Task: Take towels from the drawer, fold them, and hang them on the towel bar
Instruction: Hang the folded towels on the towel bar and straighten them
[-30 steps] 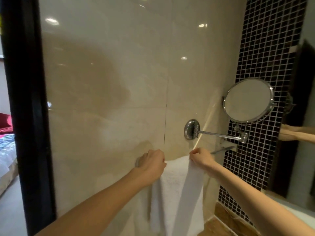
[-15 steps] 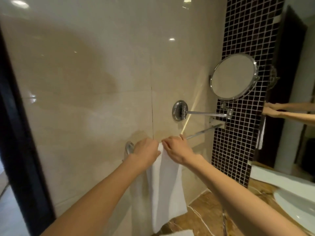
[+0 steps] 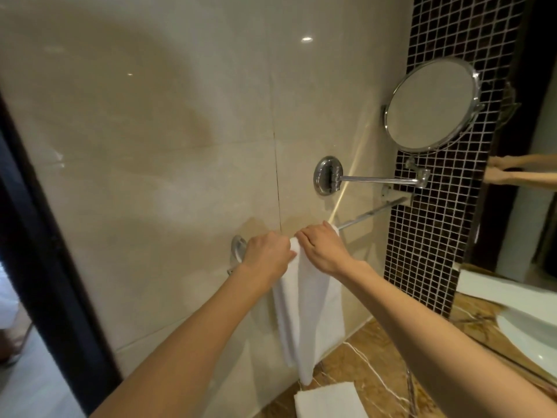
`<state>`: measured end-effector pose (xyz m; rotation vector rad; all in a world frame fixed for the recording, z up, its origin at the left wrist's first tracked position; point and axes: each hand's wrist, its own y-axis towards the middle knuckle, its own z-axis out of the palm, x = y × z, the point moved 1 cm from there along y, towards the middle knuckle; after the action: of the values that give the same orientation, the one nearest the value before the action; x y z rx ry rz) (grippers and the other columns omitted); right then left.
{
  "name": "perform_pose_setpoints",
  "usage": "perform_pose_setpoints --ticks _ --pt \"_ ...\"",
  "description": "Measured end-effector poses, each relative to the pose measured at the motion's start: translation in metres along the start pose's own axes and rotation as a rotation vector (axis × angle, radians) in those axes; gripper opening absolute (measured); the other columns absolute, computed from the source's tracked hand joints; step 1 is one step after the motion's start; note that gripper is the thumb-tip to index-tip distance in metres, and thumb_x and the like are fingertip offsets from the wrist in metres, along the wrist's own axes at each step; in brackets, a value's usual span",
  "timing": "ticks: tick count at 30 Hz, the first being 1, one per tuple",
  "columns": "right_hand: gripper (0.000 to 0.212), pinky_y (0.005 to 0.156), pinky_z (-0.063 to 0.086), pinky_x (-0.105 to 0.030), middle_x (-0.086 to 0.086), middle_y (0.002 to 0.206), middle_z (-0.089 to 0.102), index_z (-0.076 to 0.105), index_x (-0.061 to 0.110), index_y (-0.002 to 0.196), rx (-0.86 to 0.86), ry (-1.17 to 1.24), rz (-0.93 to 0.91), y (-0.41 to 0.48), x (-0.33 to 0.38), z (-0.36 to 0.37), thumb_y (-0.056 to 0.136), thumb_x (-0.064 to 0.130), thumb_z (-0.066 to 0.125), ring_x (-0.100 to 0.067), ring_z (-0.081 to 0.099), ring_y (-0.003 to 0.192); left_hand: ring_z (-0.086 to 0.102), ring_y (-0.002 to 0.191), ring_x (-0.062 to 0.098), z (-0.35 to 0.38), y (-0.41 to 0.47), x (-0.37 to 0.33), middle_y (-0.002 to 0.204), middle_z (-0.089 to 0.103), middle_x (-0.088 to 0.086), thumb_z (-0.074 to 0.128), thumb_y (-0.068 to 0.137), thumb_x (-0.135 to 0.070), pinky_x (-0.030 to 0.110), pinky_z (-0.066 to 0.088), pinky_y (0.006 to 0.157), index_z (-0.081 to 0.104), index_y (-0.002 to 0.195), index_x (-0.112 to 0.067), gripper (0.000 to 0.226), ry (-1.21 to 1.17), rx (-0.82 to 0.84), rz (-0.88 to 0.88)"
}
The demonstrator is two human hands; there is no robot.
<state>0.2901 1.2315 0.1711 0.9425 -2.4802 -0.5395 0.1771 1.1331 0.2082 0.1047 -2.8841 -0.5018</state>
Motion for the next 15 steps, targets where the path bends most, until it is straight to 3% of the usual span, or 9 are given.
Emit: perform_pose_setpoints --ticks 6,11,15 --pt "0.039 0.106 0.018 -0.037 -0.011 0.102 0.067 0.065 0.009 0.089 0.031 0.054 0.012 0.005 -0.002 0.002 0.101 0.025 0.031 -0.028 0.055 0.103 0.059 0.104 0.031 0.008 -0.002 0.002 0.114 0.061 0.012 0.039 0.098 -0.043 0.033 0.030 0.071 0.058 0.113 -0.013 0.038 0.026 -0.029 -0.024" --pt "0.032 0.100 0.025 -0.040 -0.010 0.102 0.065 0.049 0.022 0.077 0.100 0.017 0.044 0.007 0.003 -0.002 0.099 0.030 0.028 -0.029 0.051 0.102 0.059 0.099 0.028 0.010 -0.011 -0.001 0.106 0.065 0.008 0.041 0.097 -0.040 0.041 0.034 0.086 0.061 0.107 -0.019 0.030 0.118 -0.067 -0.047" --pt "0.035 0.090 0.028 -0.037 -0.011 0.100 0.067 0.052 0.020 0.075 0.113 -0.014 0.059 0.011 0.006 -0.004 0.097 0.030 0.028 -0.031 0.052 0.098 0.055 0.106 0.026 0.007 -0.006 0.001 0.110 0.063 0.007 0.040 0.097 -0.040 0.045 0.030 0.095 0.060 0.109 -0.020 0.030 0.098 -0.008 -0.066"
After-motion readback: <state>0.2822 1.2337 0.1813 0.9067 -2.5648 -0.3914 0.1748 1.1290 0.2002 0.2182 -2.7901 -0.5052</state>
